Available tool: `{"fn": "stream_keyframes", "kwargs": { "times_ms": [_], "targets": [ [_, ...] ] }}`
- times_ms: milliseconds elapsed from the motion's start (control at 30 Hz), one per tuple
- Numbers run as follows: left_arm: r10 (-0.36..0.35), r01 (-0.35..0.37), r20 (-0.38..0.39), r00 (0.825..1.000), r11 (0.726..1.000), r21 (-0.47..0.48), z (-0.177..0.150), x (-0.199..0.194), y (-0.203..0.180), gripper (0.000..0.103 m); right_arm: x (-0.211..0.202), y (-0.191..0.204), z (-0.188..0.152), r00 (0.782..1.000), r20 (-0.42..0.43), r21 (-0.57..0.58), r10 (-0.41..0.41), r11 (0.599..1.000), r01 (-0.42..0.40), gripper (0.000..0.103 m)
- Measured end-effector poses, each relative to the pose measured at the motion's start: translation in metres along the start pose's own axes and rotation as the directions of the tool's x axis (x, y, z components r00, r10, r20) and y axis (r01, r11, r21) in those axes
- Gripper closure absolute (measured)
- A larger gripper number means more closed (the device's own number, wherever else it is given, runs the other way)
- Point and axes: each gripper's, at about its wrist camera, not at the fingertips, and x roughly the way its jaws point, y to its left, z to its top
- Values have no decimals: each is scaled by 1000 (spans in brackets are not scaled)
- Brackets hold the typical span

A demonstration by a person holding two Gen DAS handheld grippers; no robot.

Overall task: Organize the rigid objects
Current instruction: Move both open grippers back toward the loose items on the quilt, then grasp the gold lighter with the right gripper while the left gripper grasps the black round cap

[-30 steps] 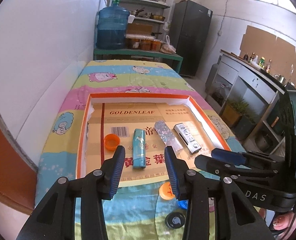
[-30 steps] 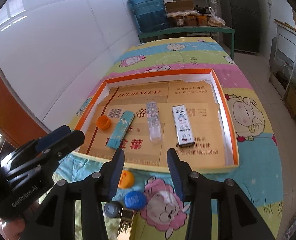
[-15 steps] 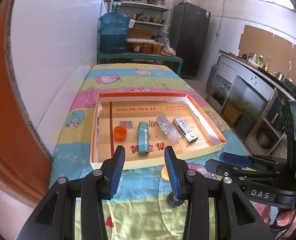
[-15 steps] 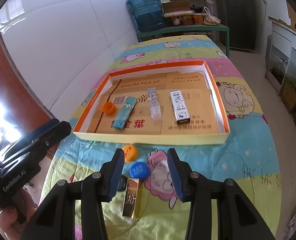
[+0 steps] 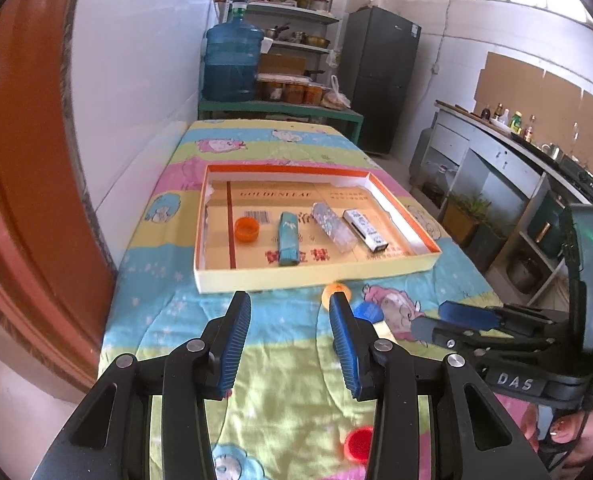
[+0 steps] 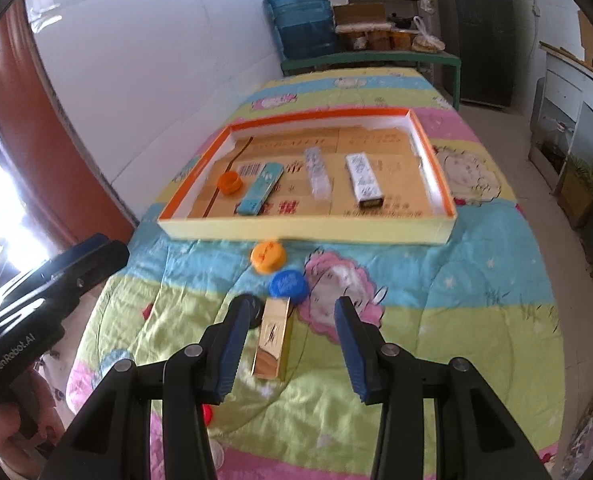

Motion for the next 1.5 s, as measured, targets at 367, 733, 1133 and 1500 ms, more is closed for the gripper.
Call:
{"fn": "stream_keyframes", "kwargs": {
  "times_ms": [367, 733, 1133, 1500],
  "targets": [
    [-8, 7, -48, 999, 1000, -12, -20, 10, 3, 61, 31, 19, -14, 997, -61, -69, -43, 997, 39, 59],
    [-85, 93, -124, 989, 994, 59, -17, 39, -16, 61, 43, 25, -20, 993, -78, -150, -93, 985, 81, 85],
    [-84, 122, -224, 971, 979, 163, -27, 88, -54, 61, 12, -18, -20, 994, -37, -30, -105, 994, 104, 85],
    [-28, 78, -239, 971, 976, 201, -32, 103, -60, 61, 17, -19, -21, 995, -44, -24, -84, 996, 83, 85]
  ]
}}
